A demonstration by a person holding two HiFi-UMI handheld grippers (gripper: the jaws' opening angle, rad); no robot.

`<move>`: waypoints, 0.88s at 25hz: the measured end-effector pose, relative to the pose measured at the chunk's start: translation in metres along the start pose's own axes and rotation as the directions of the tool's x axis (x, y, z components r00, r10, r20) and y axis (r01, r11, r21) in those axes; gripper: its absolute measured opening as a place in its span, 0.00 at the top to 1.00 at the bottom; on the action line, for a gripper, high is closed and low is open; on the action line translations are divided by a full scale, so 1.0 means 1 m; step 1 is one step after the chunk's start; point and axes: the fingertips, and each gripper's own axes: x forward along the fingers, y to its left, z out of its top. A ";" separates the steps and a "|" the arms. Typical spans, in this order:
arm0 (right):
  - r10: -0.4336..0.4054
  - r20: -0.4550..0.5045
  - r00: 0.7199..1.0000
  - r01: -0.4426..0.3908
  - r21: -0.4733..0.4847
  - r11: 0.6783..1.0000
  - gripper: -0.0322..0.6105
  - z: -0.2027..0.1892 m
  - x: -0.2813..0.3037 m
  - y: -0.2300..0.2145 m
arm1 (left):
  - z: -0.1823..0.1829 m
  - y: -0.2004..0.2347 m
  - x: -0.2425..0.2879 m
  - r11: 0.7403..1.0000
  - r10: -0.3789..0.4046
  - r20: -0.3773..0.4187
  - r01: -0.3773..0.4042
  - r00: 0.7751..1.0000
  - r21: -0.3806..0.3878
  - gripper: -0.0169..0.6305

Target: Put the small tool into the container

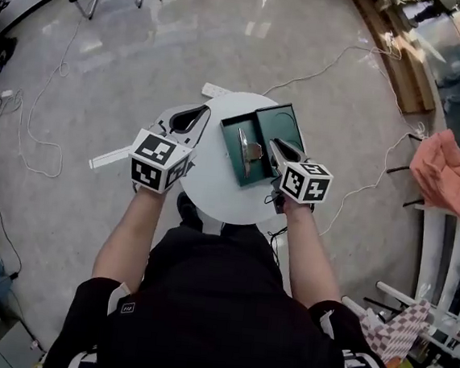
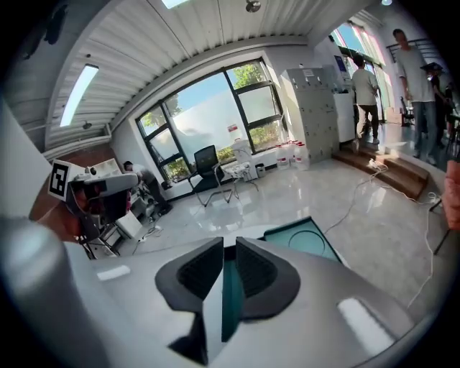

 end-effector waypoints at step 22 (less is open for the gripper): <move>-0.230 -0.357 0.905 0.258 0.031 0.966 0.74 -0.145 0.047 -0.059 | -0.055 -0.028 0.030 0.991 -0.131 -0.097 0.127 0.987 -0.041 0.97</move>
